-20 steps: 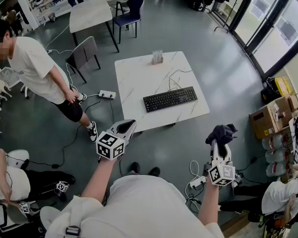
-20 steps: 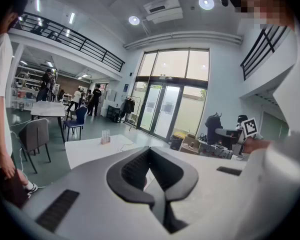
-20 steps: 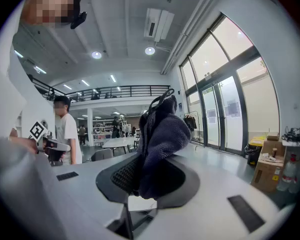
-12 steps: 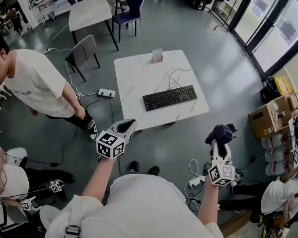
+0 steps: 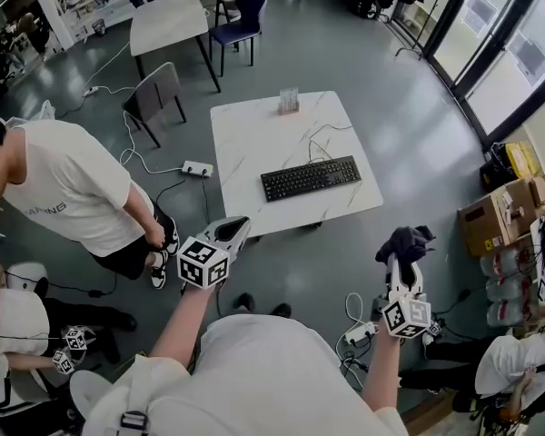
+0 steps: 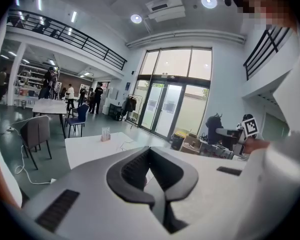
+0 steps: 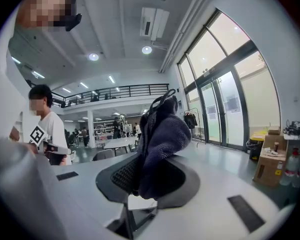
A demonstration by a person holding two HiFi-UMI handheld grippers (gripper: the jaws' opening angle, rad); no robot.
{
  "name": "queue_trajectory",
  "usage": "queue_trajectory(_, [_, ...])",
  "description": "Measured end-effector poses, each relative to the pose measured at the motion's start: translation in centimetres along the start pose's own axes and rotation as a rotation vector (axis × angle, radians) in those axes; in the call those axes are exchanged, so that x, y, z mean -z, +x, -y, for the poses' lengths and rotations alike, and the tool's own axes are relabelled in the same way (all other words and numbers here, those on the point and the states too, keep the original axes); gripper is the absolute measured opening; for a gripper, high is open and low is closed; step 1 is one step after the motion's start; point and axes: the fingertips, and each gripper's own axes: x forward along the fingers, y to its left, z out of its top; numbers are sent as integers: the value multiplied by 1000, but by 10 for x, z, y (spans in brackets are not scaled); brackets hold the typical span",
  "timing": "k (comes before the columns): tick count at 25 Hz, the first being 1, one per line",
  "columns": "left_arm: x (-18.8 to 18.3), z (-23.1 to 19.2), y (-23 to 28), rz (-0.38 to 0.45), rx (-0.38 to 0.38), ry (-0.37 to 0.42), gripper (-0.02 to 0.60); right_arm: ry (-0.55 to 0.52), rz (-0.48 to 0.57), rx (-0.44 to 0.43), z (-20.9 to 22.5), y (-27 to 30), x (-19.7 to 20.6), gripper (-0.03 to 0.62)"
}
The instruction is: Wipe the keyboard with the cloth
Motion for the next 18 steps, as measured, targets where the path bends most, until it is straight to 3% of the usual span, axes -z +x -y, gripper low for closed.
queue_trajectory(5, [0,14,4,0,-19,0,6,8,-5,-21,14,3,5,95])
queue_trajectory(18, [13,51,24,15,-64,-9,6,-59,-79,-208,26,19,24,95])
